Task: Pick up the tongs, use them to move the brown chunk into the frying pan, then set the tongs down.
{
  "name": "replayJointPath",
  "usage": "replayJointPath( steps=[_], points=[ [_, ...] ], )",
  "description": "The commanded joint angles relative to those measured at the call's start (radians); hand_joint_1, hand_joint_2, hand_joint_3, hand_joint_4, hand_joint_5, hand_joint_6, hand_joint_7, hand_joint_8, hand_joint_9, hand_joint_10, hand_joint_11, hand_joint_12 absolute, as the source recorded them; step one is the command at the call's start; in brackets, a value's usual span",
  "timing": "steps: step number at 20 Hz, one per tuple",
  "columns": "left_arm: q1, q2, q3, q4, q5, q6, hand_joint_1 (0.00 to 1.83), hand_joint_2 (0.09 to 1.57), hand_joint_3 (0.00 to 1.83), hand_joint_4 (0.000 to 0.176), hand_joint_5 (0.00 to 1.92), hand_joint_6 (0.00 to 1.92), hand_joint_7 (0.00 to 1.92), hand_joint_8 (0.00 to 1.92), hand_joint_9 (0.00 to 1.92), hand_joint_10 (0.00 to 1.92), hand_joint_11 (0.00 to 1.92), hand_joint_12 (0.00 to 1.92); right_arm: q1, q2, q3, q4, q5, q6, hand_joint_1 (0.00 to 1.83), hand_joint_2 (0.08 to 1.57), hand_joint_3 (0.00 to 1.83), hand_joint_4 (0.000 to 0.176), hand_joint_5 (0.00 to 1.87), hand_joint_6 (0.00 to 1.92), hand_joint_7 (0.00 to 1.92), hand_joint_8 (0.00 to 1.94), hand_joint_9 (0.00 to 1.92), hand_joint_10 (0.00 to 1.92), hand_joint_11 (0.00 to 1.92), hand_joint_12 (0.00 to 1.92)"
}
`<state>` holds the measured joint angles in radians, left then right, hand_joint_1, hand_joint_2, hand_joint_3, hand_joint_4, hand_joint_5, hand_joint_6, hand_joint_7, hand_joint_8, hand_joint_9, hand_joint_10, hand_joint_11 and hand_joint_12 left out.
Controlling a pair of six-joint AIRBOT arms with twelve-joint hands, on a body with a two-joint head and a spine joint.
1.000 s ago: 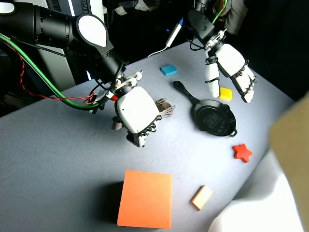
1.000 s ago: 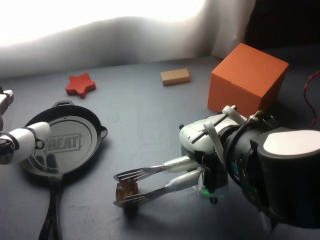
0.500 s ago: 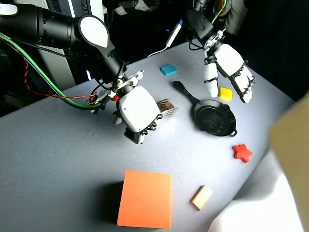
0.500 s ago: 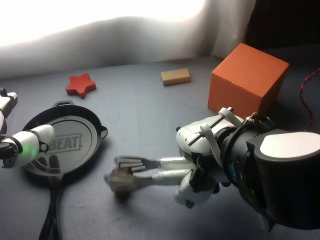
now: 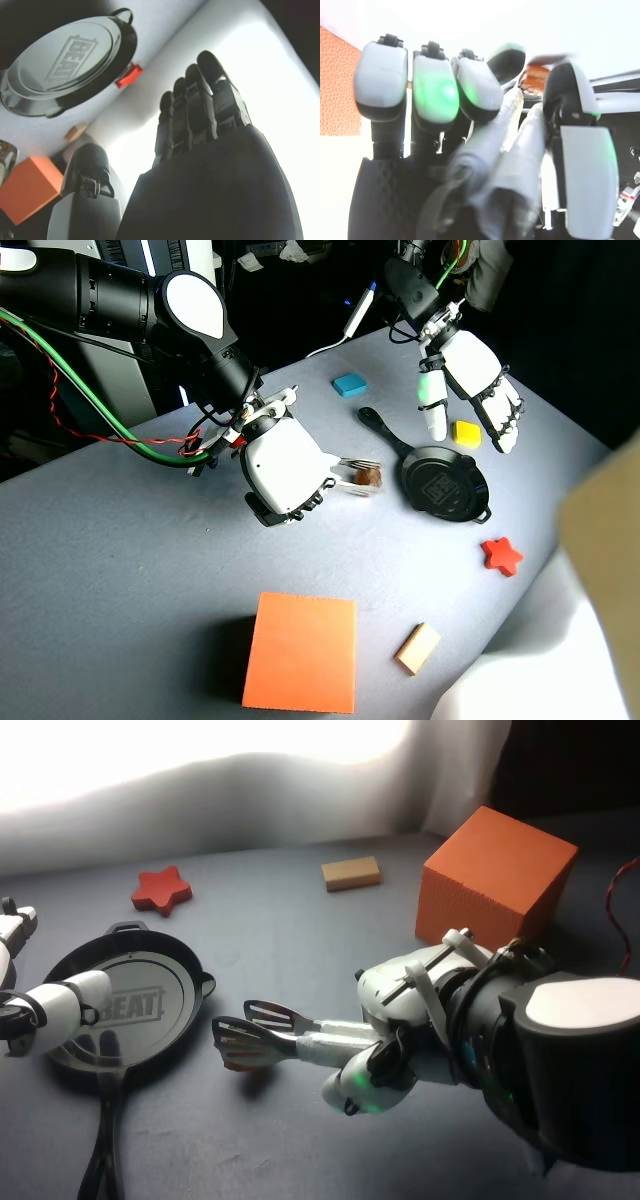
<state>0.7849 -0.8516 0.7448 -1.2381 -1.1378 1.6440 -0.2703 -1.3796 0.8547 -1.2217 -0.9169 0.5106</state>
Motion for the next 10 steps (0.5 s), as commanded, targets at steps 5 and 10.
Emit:
replayJointPath(
  steps=[5, 10],
  points=[
    [-0.01, 0.006, 0.021, 0.053, -0.096, 0.0, 0.06, 1.27, 0.0, 0.008, 0.12, 0.0, 0.18, 0.0, 0.19, 0.0, 0.0, 0.74, 0.074, 0.038, -0.013, -0.065, 0.024, -0.021, 0.75, 1.45, 0.0, 0.176, 1.36, 1.8, 1.62, 1.85, 1.71, 1.92, 1.7, 1.92],
    [0.01, 0.008, 0.056, 0.053, -0.096, -0.013, 0.07, 1.27, 0.0, 0.009, 0.11, 0.0, 0.16, 0.0, 0.18, 0.0, 0.0, 0.76, 0.128, 0.022, 0.002, -0.095, 0.084, -0.061, 0.76, 1.45, 0.0, 0.176, 1.3, 1.84, 1.58, 1.92, 1.69, 1.92, 1.7, 1.92]
  ],
)
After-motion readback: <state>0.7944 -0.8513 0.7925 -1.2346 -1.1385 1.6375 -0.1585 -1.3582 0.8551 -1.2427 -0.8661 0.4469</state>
